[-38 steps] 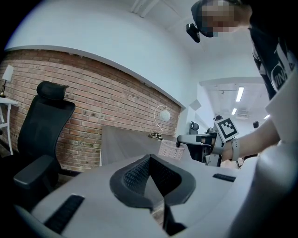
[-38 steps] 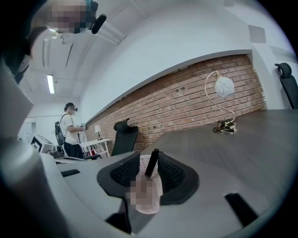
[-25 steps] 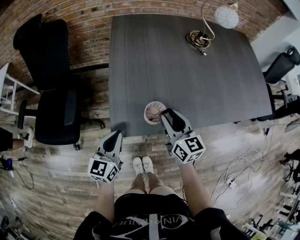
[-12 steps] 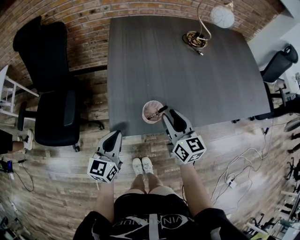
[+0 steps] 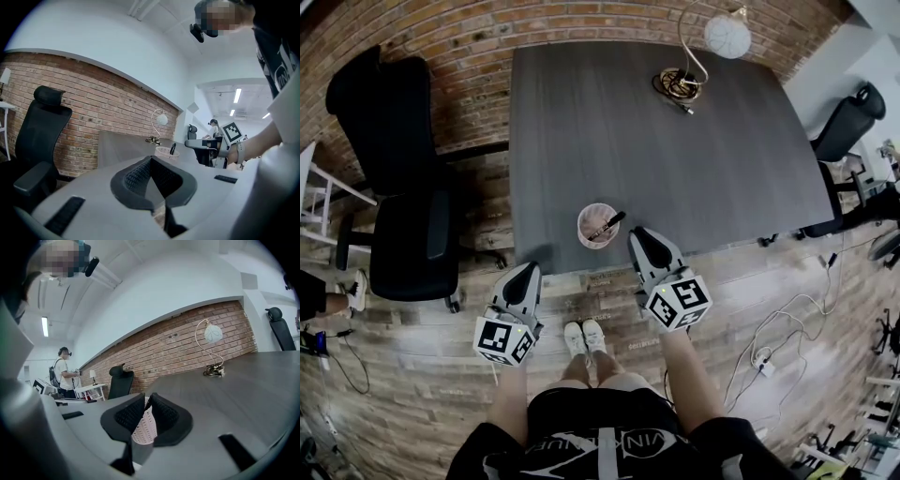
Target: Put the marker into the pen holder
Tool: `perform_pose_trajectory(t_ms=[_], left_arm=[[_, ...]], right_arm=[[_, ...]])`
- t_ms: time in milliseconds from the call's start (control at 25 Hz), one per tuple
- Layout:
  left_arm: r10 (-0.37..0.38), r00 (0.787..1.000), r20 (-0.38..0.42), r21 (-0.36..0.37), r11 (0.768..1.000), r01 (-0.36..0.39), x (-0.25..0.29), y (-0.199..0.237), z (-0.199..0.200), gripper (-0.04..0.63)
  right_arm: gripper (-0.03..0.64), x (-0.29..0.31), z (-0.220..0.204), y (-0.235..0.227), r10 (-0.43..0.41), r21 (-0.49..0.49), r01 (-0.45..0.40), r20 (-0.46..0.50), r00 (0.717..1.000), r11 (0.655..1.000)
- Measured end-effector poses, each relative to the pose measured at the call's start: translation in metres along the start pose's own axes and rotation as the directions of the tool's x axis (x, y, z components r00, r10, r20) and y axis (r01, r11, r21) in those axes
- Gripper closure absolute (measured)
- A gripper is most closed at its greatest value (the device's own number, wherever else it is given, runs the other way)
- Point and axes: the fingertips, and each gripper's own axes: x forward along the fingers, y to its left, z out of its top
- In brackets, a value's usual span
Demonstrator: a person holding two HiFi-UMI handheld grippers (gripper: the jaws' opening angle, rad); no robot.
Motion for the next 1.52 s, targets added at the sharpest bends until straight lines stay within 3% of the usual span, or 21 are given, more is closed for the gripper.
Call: perform_pose_trajectory(t_ms=[520, 1520], left_arm=[[0.011, 0.999, 0.044, 0.031, 0.999, -0.013, -0.009, -0.005, 0.023, 0.583], [0.067, 0.992, 0.105, 0.081, 0.994, -0.075, -0.040, -0.005, 0.059, 0.583]], right_arm=[[0.586, -0.022, 0.015, 0.016, 0.049, -0.016, -0.049, 0.027, 0.998, 0.999], [0.588, -0.062, 0.045, 0.015, 0.052, -0.083, -0.047, 0.062, 0.997, 0.995]])
